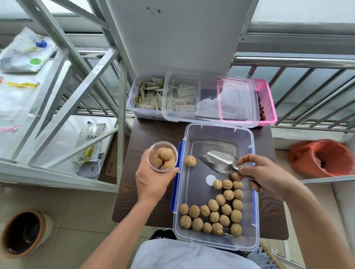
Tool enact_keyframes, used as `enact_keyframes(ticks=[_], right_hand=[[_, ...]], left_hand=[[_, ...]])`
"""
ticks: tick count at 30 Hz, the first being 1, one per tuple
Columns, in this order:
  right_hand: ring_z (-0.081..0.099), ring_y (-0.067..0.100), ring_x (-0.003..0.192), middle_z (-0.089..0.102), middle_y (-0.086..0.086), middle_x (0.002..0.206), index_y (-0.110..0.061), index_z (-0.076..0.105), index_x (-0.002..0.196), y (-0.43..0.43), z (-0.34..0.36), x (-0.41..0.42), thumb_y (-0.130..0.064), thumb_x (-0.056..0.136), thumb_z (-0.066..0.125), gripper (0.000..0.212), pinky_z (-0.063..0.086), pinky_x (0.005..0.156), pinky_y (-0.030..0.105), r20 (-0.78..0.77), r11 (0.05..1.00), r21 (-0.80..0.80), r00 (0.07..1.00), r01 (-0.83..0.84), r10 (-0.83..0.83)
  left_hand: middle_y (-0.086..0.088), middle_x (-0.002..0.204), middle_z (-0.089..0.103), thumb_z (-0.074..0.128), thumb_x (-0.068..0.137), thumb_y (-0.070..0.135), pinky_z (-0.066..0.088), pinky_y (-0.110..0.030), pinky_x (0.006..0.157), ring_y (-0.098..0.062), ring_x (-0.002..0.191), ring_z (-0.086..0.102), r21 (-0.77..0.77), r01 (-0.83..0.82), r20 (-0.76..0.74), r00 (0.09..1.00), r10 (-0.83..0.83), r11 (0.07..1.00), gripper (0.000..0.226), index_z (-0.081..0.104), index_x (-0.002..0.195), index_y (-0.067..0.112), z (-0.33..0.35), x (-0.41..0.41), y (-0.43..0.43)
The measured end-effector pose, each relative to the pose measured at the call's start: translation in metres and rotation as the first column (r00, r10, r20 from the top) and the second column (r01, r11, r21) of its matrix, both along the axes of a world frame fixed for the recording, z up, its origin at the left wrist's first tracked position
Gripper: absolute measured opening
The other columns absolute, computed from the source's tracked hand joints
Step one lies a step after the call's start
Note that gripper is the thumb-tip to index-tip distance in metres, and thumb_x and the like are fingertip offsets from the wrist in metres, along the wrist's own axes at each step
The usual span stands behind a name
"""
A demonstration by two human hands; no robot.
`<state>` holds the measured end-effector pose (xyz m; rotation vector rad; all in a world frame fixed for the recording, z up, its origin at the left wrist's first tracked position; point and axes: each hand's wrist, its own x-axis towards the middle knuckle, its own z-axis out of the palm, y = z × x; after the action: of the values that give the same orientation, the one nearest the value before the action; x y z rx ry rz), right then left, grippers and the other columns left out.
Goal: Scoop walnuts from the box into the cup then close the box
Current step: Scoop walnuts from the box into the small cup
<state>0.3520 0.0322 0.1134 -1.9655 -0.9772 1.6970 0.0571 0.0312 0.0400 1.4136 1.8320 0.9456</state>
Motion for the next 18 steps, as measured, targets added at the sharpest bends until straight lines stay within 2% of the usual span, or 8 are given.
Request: enact_keyframes(ticks=[4,7,10,13,15,18], right_hand=[[0.038,0.015,0.04,0.066,0.011,0.073,-0.01,0.056,0.107,-0.005,-0.018,-0.003,-0.005,0.094,0.057,0.014,0.028,0.036,0.018,0.113,0.994,-0.079,0.991,-0.069,0.078],[0.039,0.015,0.043,0.066,0.009,0.074,-0.015,0.057,0.103,-0.009,-0.024,-0.002,-0.008,0.091,0.057,0.014,0.031,0.04,0.022,0.205,0.986,-0.11,0.968,-0.124,0.144],[0.045,0.016,0.048,0.069,0.007,0.073,-0.017,0.058,0.099,-0.011,-0.027,0.0,-0.009,0.088,0.059,0.013,0.037,0.047,0.028,0.301,0.98,-0.097,0.934,-0.173,0.195],[0.052,0.016,0.057,0.072,0.009,0.076,-0.017,0.061,0.094,-0.01,-0.023,-0.001,-0.011,0.086,0.06,0.01,0.04,0.054,0.027,0.353,0.967,-0.109,0.9,-0.231,0.255],[0.056,0.018,0.063,0.075,0.01,0.08,-0.017,0.063,0.09,-0.009,-0.018,-0.002,-0.013,0.085,0.06,0.007,0.042,0.058,0.028,0.378,0.958,-0.122,0.88,-0.261,0.288],[0.062,0.02,0.073,0.073,0.005,0.081,-0.02,0.062,0.088,-0.009,-0.01,-0.003,-0.02,0.085,0.057,0.006,0.047,0.064,0.03,0.46,0.945,-0.14,0.825,-0.297,0.328]], left_hand=[[0.035,0.107,0.058,0.101,0.055,0.03,0.034,0.007,0.085,0.023,0.101,0.055,-0.012,0.006,0.022,1.0,-0.005,1.0,0.084,0.05,0.12,0.05,-0.003,0.0,0.001],[0.034,0.111,0.057,0.101,0.056,0.03,0.035,0.006,0.087,0.012,0.105,0.058,-0.03,-0.032,0.058,0.998,0.034,0.999,0.089,0.054,0.132,0.037,-0.008,-0.004,0.002],[0.031,0.114,0.058,0.101,0.056,0.03,0.038,0.002,0.092,0.01,0.106,0.058,-0.039,-0.029,0.062,0.998,0.032,0.999,0.09,0.054,0.132,0.036,-0.009,-0.006,0.002],[0.032,0.113,0.058,0.101,0.057,0.03,0.04,-0.001,0.093,0.014,0.106,0.058,-0.036,-0.036,0.061,0.997,0.038,0.999,0.088,0.054,0.13,0.036,-0.01,-0.004,0.002],[0.03,0.115,0.058,0.101,0.057,0.031,0.042,-0.003,0.095,0.009,0.109,0.06,-0.032,-0.047,0.063,0.997,0.049,0.998,0.087,0.054,0.131,0.036,-0.01,-0.004,0.002],[0.022,0.117,0.064,0.1,0.058,0.033,0.039,0.0,0.091,0.005,0.107,0.061,0.008,0.057,-0.04,0.998,-0.056,0.998,0.084,0.055,0.129,0.034,-0.012,-0.004,0.001]])
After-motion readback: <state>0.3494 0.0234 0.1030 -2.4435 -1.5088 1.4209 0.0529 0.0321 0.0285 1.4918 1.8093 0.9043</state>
